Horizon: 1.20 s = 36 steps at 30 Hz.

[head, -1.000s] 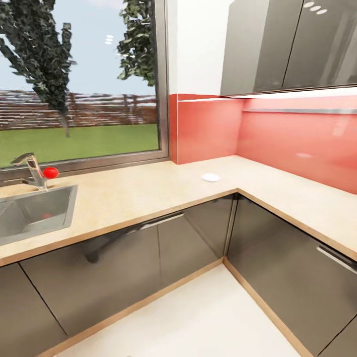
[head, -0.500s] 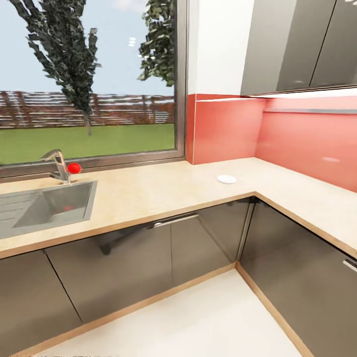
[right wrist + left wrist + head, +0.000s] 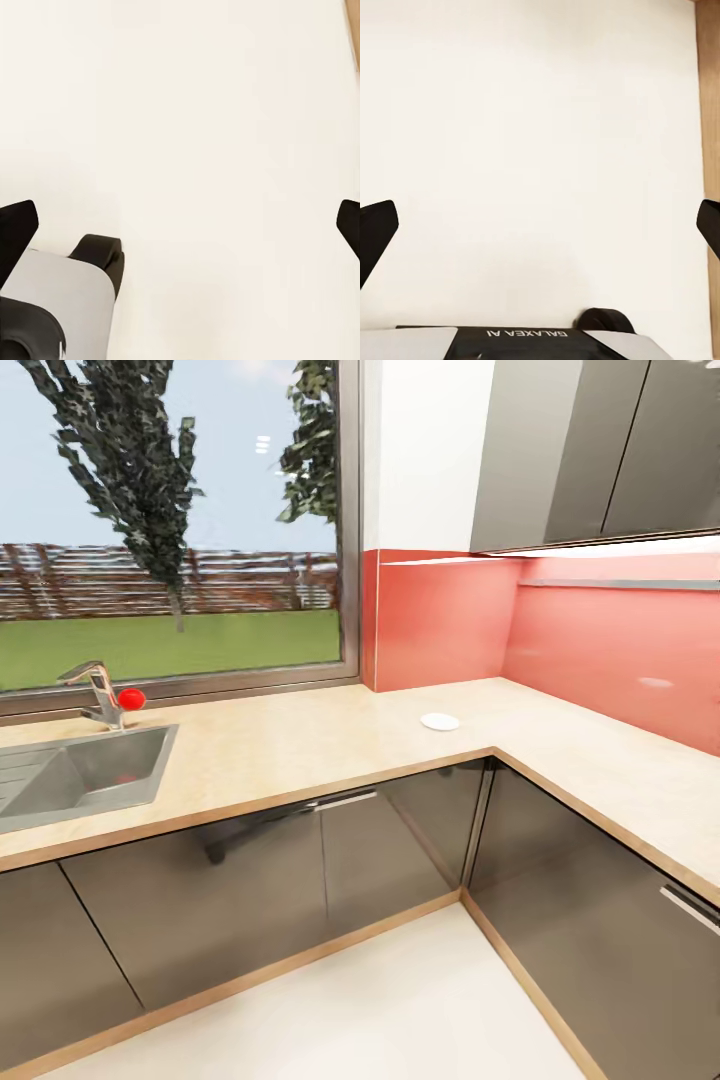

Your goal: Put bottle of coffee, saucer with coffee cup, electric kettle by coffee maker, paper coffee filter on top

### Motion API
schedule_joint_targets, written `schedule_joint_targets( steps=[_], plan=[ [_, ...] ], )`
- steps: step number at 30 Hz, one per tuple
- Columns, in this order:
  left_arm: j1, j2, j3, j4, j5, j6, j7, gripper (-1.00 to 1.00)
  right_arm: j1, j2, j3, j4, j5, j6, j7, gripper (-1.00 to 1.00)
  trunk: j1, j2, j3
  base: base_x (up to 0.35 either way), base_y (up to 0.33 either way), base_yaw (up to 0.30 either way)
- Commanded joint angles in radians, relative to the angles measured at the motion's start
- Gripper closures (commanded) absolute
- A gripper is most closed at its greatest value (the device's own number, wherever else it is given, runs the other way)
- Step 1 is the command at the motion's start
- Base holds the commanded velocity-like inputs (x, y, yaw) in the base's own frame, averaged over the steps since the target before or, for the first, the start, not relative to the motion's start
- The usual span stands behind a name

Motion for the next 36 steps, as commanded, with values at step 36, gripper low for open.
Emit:
schedule_joint_targets(
  steps=[36],
  plan=[
    [-0.001,0.004,-0.023,-1.248,0.006,0.94,-0.026,-1.0,-0.043,0.176,-0.005,-1.307,-0.292,0.727,0.36,-1.0,0.0,-0.001,-0.001,0.0,0.0,0.0]
  ],
)
